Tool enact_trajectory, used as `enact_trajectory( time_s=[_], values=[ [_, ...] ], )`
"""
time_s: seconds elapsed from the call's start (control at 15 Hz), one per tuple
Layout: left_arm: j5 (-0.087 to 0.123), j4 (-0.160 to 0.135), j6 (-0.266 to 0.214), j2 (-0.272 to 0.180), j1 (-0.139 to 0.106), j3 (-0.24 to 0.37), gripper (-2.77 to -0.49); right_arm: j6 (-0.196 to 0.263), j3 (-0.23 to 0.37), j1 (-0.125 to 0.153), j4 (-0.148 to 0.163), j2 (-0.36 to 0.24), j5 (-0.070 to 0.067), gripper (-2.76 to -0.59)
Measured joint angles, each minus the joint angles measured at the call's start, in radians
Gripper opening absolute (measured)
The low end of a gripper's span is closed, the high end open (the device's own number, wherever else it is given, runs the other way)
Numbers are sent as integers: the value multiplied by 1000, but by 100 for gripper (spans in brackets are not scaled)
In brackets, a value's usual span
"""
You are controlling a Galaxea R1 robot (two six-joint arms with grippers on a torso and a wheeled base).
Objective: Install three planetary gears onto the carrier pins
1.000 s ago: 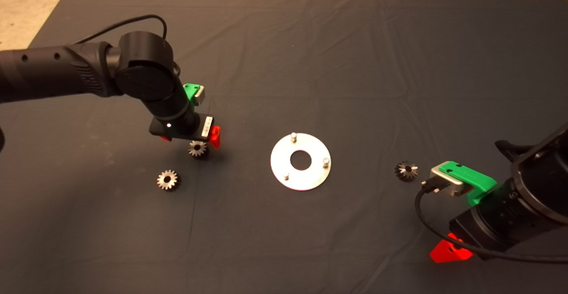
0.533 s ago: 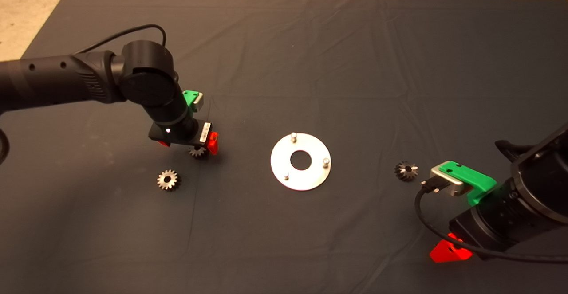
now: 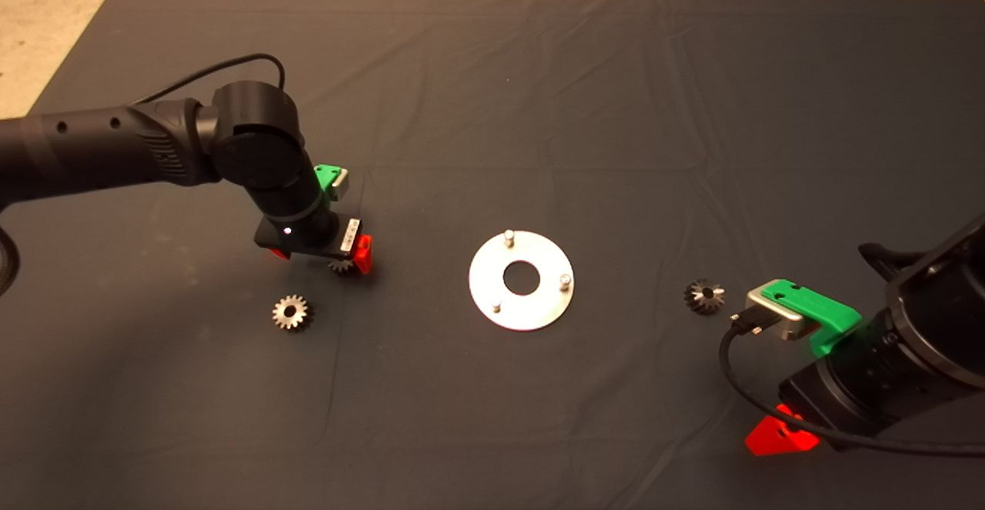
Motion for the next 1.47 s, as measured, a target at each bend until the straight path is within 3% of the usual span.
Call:
enact_trajectory(
  time_s=[0.13,0.33,0.6,0.87,1.0,1.47],
  values=[
    [-28,0,5,1,7,0,-50,0,0,0,0,0,0,-61],
    [-41,-7,8,10,7,0,-50,0,1,0,0,0,0,-61],
    [-100,-41,42,8,7,-7,-51,0,1,0,0,0,1,-61],
    [-103,-43,54,8,7,-24,-59,0,1,0,0,0,0,-61],
    [-103,-45,61,5,7,-51,-70,0,2,0,0,0,0,-61],
    [-103,-45,76,4,7,-59,-102,0,2,0,0,0,0,-61]
  ],
)
